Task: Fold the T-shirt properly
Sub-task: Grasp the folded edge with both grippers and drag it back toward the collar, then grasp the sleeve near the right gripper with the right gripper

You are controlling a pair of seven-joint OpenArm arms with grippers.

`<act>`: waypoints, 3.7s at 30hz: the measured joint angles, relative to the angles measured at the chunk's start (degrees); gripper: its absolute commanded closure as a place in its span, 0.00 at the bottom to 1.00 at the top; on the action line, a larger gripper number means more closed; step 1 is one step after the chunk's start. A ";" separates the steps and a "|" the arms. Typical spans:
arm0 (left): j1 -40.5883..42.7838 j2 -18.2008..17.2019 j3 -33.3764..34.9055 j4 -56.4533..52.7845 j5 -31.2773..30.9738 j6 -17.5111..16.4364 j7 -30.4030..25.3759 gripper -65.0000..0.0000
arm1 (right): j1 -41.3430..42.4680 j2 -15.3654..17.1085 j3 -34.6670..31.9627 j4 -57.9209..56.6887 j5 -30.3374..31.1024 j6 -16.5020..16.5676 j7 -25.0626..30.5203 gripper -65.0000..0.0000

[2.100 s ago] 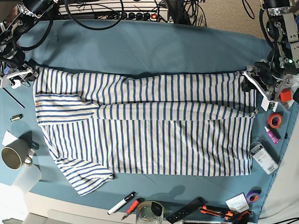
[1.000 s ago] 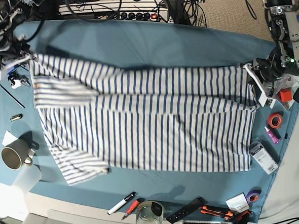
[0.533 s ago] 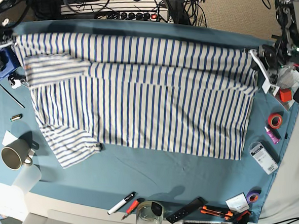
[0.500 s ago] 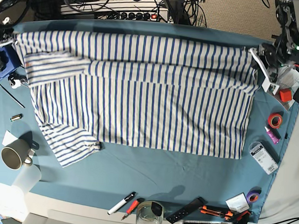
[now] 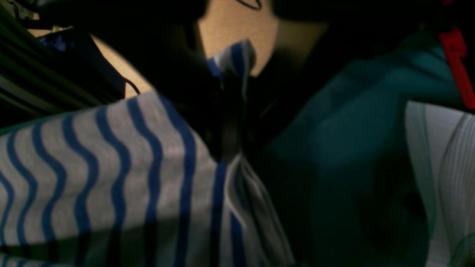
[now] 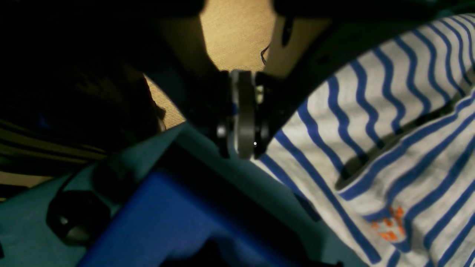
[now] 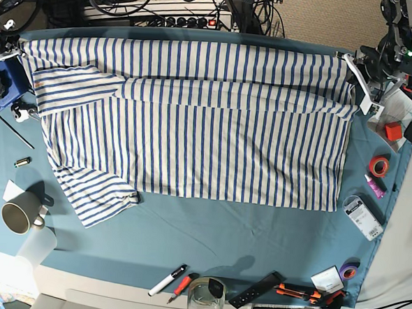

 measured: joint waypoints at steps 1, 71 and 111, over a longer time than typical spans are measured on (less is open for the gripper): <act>0.02 0.00 0.00 0.00 0.00 0.00 -0.02 0.96 | 0.00 0.00 0.00 0.00 0.22 0.46 -0.07 0.95; -0.57 -0.02 0.02 17.92 1.55 -5.81 -16.17 0.62 | 37.92 4.02 -40.98 -19.74 -15.06 2.21 30.91 0.75; -0.57 0.00 0.00 17.92 0.92 -5.79 -15.93 0.62 | 40.17 -2.58 -42.93 -40.70 -26.27 -8.55 40.04 1.00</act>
